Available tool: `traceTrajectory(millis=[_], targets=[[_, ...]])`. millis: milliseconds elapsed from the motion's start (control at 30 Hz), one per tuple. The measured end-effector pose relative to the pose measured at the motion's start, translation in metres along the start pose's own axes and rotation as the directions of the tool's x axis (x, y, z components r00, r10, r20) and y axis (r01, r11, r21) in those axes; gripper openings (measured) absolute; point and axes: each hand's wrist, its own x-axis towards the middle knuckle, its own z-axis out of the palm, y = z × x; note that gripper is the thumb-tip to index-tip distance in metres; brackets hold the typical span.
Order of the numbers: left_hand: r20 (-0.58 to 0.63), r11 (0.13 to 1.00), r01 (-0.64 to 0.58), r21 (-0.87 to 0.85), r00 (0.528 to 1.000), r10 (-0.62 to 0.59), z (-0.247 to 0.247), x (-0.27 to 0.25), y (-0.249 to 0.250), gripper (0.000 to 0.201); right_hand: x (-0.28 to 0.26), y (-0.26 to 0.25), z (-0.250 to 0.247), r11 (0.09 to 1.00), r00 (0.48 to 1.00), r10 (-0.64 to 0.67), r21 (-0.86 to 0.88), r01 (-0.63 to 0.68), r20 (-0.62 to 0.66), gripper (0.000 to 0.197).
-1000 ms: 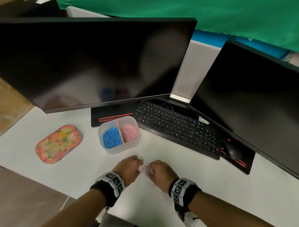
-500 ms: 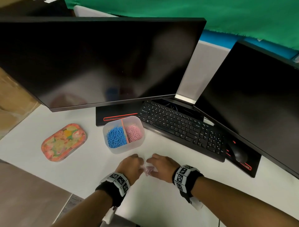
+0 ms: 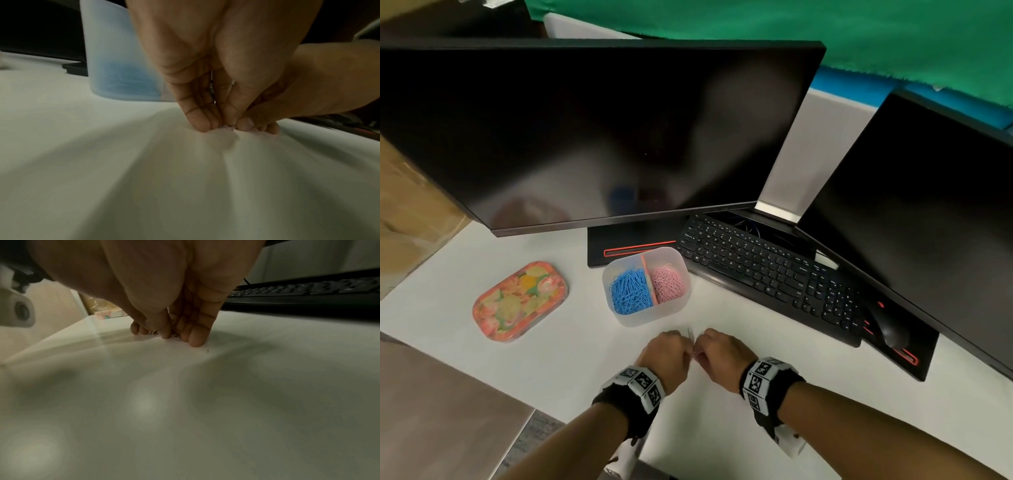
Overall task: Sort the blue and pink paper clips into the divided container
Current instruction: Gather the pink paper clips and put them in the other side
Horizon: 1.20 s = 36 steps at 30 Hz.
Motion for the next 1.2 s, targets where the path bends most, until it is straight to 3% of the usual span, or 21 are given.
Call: traceTrajectory(millis=[267, 367, 433, 500, 600, 733, 800, 933, 1067, 1200], targets=[[-0.061, 0.983, 0.033, -0.182, 0.997, -0.045, 0.005, -0.004, -0.003, 0.016, 0.006, -0.011, -0.003, 0.995, 0.994, 0.093, -0.04, -0.091, 0.058, 0.016], [-0.08, 0.978, 0.052, -0.2, 0.994, -0.069, 0.006, -0.004, -0.009, 0.015, 0.001, -0.014, -0.017, 0.996, 0.994, 0.081, 0.025, -0.083, 0.067, 0.013], [-0.094, 0.976, 0.09, -0.196, 0.989, -0.11, 0.002, -0.004, -0.016, 0.017, -0.001, -0.018, -0.035, 0.991, 0.997, 0.073, 0.106, -0.076, 0.031, 0.013], [-0.099, 0.974, 0.123, -0.191, 0.985, -0.144, -0.001, -0.004, -0.023, 0.015, 0.006, -0.025, -0.059, 0.984, 0.996, 0.036, 0.178, -0.02, -0.086, 0.016], [-0.082, 0.976, 0.153, -0.158, 0.983, -0.167, -0.005, 0.0, -0.018, 0.008, 0.035, -0.048, -0.096, 0.983, 0.978, 0.005, 0.182, 0.033, -0.207, 0.017], [-0.047, 0.982, 0.183, -0.043, 0.982, -0.185, -0.004, 0.015, 0.002, 0.026, 0.07, -0.073, -0.117, 0.989, 0.98, 0.016, 0.147, 0.014, -0.2, 0.019], [-0.033, 0.979, 0.2, 0.026, 0.979, -0.199, -0.003, 0.022, 0.009, 0.033, 0.072, -0.068, -0.119, 0.984, 0.98, 0.042, 0.18, -0.006, -0.194, 0.029], [-0.029, 0.966, 0.212, 0.149, 0.977, -0.21, -0.001, 0.033, 0.009, 0.032, 0.052, -0.027, -0.113, 0.988, 0.947, 0.065, 0.151, -0.018, -0.316, 0.023], [0.021, 0.949, 0.217, 0.229, 0.973, -0.228, -0.005, 0.038, 0.012, 0.028, 0.035, 0.011, -0.08, 0.997, 0.992, 0.064, -0.04, -0.069, -0.107, 0.028], [0.045, 0.942, 0.179, 0.284, 0.979, -0.199, -0.007, 0.038, 0.016, 0.03, 0.032, 0.022, -0.049, 0.98, 0.998, -0.036, -0.196, 0.044, 0.041, 0.042]])
